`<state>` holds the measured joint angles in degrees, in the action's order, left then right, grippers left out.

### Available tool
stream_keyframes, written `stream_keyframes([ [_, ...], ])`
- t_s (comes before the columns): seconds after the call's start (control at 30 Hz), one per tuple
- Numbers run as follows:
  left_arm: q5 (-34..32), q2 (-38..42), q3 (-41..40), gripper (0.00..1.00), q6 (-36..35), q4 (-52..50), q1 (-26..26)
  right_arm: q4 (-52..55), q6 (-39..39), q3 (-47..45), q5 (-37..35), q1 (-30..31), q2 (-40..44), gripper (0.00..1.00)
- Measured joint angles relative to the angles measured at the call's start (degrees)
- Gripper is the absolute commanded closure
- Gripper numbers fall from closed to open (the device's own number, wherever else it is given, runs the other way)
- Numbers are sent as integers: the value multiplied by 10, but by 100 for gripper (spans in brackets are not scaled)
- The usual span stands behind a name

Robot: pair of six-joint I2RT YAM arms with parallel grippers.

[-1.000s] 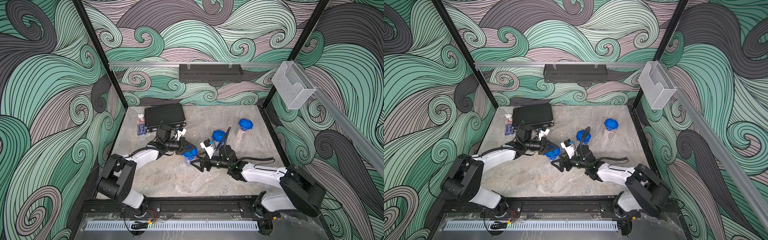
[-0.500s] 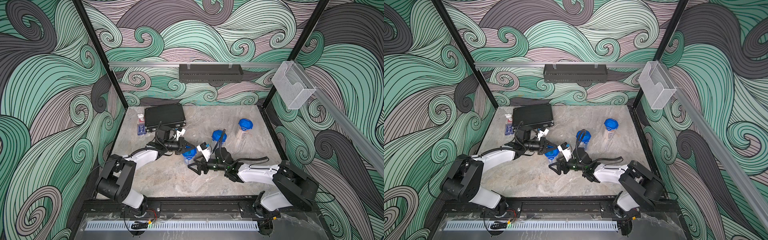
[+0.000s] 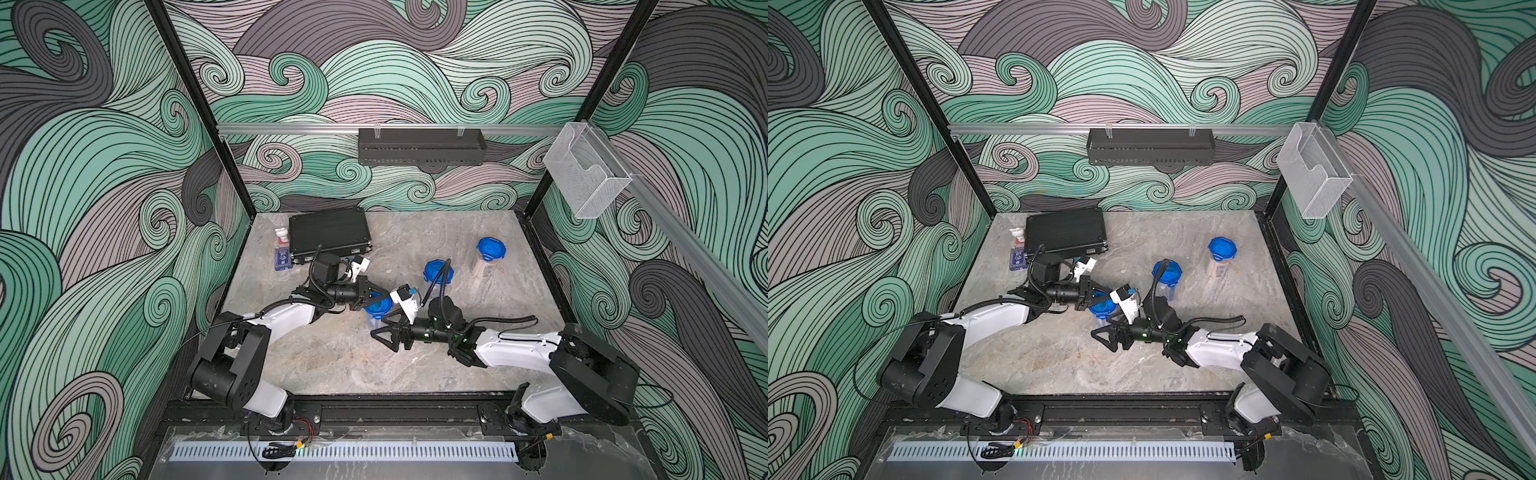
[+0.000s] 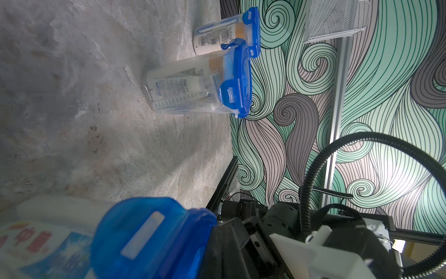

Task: Take out toiletry kits
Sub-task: Unfasten the latch on the container.

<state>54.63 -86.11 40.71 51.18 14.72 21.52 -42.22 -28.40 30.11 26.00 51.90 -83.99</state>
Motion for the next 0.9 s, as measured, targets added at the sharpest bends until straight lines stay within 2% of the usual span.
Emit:
stream_keyframes([
  [0.5,-1,0,-7,100,10,13,0,-50,13,-6,-20,15,-25,15],
  [0.9,0,-3,-9,100,14,16,-1,-130,53,-27,24,9,-54,16],
])
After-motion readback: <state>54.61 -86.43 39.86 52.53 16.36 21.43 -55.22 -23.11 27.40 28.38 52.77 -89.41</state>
